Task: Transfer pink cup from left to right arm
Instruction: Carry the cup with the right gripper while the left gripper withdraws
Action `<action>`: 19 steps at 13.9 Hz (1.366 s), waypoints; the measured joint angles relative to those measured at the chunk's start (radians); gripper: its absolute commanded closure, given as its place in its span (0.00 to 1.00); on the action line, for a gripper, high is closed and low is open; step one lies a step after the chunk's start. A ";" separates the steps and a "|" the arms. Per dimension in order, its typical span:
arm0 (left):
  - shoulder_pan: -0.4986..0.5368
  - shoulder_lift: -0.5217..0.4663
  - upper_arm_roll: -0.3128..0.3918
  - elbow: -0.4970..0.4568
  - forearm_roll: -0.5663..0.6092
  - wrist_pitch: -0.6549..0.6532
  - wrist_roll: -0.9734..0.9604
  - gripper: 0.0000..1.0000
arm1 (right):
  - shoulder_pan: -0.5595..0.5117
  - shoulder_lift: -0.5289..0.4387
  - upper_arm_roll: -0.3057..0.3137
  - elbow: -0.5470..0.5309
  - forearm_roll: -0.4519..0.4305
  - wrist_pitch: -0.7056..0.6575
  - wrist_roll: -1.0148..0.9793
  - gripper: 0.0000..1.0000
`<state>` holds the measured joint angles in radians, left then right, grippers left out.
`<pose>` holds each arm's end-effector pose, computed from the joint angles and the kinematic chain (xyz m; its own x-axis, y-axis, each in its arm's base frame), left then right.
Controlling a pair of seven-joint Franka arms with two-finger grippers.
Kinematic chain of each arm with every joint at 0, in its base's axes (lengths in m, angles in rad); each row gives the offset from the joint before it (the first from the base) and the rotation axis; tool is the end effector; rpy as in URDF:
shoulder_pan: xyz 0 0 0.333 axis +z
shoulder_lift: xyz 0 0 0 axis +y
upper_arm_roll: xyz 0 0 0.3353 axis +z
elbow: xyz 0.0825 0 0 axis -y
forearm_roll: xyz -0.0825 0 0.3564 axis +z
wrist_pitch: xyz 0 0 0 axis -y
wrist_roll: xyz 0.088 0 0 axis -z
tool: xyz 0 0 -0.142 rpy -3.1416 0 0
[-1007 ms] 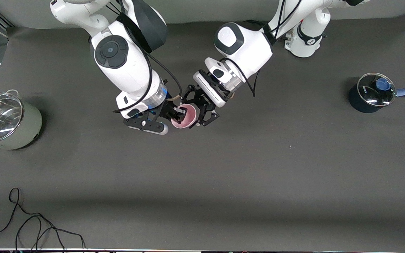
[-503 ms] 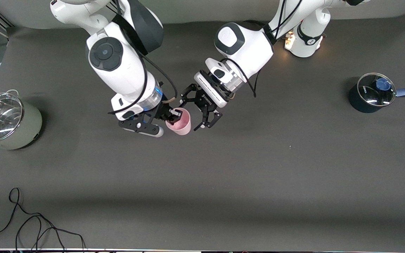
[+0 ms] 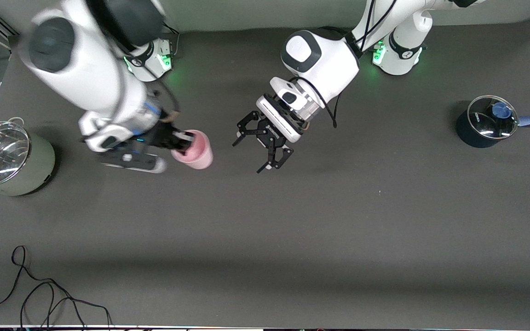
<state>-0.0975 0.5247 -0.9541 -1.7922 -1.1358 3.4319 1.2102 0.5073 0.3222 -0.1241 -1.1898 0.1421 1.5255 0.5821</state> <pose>0.5056 -0.4492 0.4376 0.4764 -0.1952 0.8573 -0.6833 -0.6958 0.2213 0.5661 0.2656 0.5893 0.9825 -0.1815 -0.0430 -0.1848 -0.9782 -0.0944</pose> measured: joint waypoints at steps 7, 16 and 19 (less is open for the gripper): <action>0.248 -0.001 0.020 0.020 0.002 0.025 -0.012 0.01 | -0.020 -0.070 -0.357 -0.135 0.000 -0.079 -0.552 1.00; 0.405 -0.001 0.071 0.021 0.021 0.007 0.009 0.01 | -0.014 -0.058 -0.416 -0.669 0.001 0.566 -0.677 1.00; 0.449 -0.002 0.091 0.022 0.024 -0.063 0.011 0.01 | -0.013 -0.028 -0.416 -0.788 0.001 0.733 -0.704 1.00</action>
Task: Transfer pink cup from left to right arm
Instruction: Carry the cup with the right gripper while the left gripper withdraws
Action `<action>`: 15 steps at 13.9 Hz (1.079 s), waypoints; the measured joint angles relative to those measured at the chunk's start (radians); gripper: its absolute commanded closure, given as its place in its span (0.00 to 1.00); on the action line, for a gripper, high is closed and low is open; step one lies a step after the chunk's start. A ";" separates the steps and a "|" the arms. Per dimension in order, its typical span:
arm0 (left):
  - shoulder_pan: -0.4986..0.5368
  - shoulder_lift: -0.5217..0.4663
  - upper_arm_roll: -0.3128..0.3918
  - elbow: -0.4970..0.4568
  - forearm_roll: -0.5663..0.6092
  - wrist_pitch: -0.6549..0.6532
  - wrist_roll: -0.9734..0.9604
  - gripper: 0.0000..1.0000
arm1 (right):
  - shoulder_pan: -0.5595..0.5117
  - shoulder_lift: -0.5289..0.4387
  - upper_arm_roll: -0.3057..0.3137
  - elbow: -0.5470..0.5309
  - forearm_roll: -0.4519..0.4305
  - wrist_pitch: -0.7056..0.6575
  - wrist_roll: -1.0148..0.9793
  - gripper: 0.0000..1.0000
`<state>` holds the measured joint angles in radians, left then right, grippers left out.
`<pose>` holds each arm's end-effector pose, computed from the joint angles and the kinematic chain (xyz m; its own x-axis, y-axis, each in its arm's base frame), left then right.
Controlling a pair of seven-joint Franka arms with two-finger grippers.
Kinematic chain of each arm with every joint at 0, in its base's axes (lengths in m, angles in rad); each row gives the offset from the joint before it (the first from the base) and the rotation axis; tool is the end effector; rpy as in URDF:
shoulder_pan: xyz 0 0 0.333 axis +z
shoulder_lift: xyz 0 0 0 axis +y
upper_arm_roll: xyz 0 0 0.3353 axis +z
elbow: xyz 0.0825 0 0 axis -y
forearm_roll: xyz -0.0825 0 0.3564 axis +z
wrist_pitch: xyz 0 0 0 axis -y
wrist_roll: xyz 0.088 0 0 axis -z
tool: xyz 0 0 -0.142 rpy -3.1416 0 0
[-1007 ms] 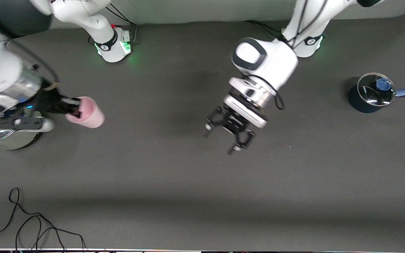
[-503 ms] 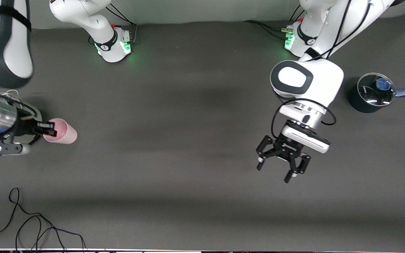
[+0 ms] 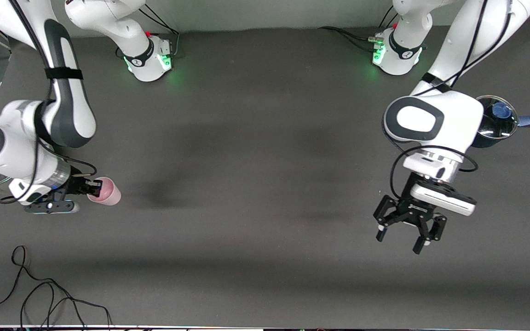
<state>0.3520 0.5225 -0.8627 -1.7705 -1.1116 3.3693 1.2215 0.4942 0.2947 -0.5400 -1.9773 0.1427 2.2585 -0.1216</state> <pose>0.6709 -0.1455 0.4298 0.5109 0.0085 0.8596 -0.2989 -0.9358 0.1870 0.5884 -0.0065 0.3425 0.9995 0.0088 0.0299 0.0075 -0.9991 0.0408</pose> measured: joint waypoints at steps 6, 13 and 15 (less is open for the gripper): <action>0.179 -0.039 0.005 0.002 0.012 -0.315 0.003 0.00 | -0.011 0.094 -0.002 -0.124 0.000 0.244 -0.048 1.00; 0.266 -0.082 0.100 0.040 0.294 -0.687 -0.211 0.00 | -0.019 0.171 -0.002 -0.160 0.010 0.370 -0.061 0.13; 0.269 -0.090 0.122 0.116 0.540 -0.836 -0.474 0.00 | -0.016 0.171 -0.001 -0.158 0.012 0.370 -0.061 0.09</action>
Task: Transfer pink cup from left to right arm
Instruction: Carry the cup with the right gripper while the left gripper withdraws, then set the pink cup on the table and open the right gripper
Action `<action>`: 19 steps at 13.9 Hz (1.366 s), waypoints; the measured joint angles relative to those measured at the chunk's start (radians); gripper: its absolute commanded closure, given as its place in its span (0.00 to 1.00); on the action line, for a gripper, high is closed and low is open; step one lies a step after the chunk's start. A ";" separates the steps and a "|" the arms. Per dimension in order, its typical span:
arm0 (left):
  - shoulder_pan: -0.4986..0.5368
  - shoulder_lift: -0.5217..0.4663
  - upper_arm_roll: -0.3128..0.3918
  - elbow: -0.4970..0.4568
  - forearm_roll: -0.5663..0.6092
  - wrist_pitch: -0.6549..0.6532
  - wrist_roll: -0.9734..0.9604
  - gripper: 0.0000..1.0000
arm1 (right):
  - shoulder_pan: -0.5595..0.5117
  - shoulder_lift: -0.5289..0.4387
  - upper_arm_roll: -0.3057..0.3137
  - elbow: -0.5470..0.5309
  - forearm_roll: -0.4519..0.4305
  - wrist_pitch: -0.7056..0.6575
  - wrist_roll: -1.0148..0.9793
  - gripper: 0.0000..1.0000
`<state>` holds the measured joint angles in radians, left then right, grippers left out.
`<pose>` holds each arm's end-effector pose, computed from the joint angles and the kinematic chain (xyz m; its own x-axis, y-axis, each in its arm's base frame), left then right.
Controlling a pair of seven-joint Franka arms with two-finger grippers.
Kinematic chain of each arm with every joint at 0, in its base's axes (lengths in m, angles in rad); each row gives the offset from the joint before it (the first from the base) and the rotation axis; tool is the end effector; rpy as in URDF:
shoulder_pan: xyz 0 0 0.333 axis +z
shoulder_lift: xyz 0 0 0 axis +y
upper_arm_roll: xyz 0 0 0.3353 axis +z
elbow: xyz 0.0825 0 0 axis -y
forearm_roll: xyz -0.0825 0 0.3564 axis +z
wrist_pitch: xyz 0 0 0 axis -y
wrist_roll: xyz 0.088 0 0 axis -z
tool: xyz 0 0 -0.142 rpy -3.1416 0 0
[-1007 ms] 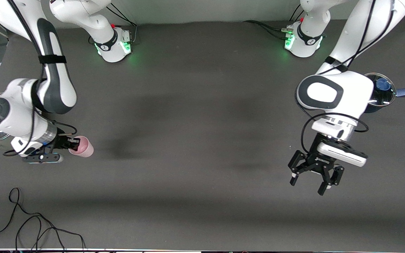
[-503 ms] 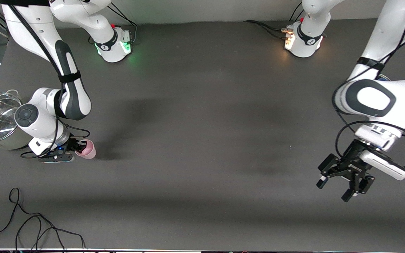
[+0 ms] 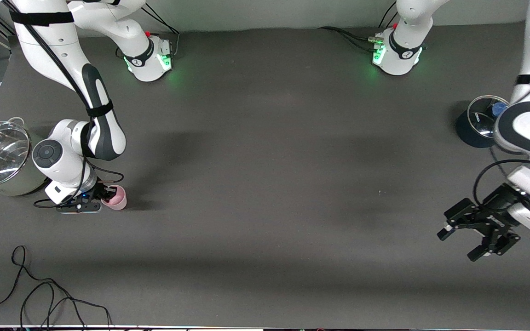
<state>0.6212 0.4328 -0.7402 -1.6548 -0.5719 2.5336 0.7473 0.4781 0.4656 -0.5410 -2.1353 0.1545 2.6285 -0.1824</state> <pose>0.6966 -0.0118 0.4778 0.7286 -0.1087 0.6763 -0.4444 -0.8264 0.3459 0.5771 -0.0340 0.2299 0.9952 0.0536 0.0814 0.0398 -0.9861 0.1614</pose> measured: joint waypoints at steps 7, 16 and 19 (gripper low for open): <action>0.001 -0.038 0.005 0.108 0.432 -0.374 -0.592 0.00 | 0.001 -0.078 -0.003 0.035 0.003 -0.150 0.000 0.03; -0.006 -0.177 0.001 0.120 0.677 -0.837 -0.890 0.00 | 0.000 -0.307 -0.078 0.369 0.003 -0.737 0.000 0.03; -0.030 -0.211 -0.002 0.087 0.717 -0.886 -0.896 0.00 | 0.000 -0.317 -0.116 0.553 0.003 -0.940 0.000 0.00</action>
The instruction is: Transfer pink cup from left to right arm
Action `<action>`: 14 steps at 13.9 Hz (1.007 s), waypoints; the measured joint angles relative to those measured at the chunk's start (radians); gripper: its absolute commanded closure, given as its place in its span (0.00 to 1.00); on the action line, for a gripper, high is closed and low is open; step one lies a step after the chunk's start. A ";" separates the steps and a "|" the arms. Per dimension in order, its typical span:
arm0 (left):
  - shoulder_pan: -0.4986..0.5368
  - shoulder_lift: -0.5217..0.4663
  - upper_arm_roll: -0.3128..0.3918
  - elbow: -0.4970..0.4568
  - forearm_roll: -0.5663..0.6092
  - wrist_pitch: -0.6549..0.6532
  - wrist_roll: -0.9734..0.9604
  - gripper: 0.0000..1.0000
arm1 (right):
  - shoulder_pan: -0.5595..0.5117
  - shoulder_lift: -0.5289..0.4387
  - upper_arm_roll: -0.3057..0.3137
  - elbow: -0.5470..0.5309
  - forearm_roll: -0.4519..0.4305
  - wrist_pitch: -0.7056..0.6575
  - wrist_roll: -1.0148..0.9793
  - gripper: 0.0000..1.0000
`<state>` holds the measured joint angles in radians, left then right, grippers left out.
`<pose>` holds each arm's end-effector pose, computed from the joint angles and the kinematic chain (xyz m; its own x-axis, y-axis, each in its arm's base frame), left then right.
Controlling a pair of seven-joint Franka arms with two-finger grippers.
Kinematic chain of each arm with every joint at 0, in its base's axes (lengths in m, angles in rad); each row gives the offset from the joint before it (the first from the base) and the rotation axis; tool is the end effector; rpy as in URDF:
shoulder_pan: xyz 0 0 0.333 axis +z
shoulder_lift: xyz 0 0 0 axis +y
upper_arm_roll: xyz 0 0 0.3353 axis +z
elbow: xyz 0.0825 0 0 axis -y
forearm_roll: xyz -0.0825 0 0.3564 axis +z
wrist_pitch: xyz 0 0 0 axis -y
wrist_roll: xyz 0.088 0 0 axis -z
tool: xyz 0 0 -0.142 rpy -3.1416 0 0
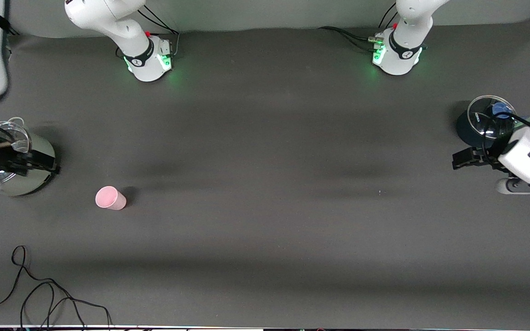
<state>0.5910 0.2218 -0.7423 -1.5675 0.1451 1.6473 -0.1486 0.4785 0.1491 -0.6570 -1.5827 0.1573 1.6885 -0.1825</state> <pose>0.5783 -0.0323 0.5218 0.9965 -0.0135 -0.0829 -0.0141 -0.9999 -0.0063 0.5704 -0.0590 0.5475 0.9999 -0.0106 -0.0003 -0.0106 -0.9977 -0.0662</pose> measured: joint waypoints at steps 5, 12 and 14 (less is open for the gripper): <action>-0.008 -0.086 0.000 -0.095 -0.002 0.003 0.002 0.00 | -0.001 0.000 -0.065 0.105 0.000 -0.105 0.000 0.00; -0.153 -0.108 0.219 -0.101 -0.062 0.005 0.077 0.00 | 0.002 0.010 -0.072 0.106 -0.016 -0.151 0.000 0.00; -0.357 -0.135 0.432 -0.101 -0.091 0.005 0.088 0.00 | 0.000 0.010 -0.060 0.108 -0.038 -0.156 0.000 0.00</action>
<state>0.2341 0.0870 -0.3103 -1.6683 0.0537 1.6526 -0.0609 0.4784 0.1591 -0.7174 -1.4751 0.1194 1.5322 -0.1829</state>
